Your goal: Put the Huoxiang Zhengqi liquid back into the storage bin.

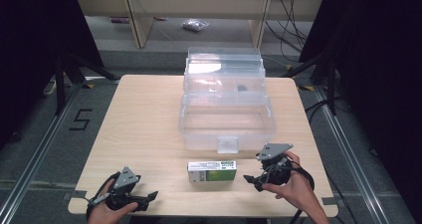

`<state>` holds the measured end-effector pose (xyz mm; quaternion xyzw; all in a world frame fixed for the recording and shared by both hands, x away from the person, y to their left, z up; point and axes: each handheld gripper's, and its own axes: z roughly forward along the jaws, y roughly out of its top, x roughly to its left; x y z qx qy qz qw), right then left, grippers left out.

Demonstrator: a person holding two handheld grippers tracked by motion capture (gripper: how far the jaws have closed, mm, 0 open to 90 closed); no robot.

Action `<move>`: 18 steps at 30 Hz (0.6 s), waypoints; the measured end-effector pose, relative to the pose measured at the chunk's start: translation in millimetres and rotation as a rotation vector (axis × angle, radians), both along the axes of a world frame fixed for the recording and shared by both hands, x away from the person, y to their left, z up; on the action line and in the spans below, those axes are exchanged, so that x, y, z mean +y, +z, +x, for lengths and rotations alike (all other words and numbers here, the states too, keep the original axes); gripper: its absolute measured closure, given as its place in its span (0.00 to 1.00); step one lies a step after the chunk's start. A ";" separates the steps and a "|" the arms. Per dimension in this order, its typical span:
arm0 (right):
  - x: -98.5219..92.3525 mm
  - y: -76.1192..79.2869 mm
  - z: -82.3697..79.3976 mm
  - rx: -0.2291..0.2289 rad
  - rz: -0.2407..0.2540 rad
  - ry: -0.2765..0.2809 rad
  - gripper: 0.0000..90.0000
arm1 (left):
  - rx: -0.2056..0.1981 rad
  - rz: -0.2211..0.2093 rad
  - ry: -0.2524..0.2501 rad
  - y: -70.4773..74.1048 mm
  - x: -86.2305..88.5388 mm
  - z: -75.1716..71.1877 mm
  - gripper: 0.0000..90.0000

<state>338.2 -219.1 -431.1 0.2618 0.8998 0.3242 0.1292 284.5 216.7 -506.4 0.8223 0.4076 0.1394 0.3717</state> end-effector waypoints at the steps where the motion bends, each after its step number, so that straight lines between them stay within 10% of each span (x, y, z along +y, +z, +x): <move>1: 2.9 1.7 0.5 0.002 -0.005 0.009 0.20 | 0.000 -0.001 0.000 -0.1 0.0 -0.1 0.18; 18: 41.0 21.3 10.3 0.001 -0.152 0.137 0.22 | 0.001 0.002 -0.005 -0.1 0.1 0.2 0.18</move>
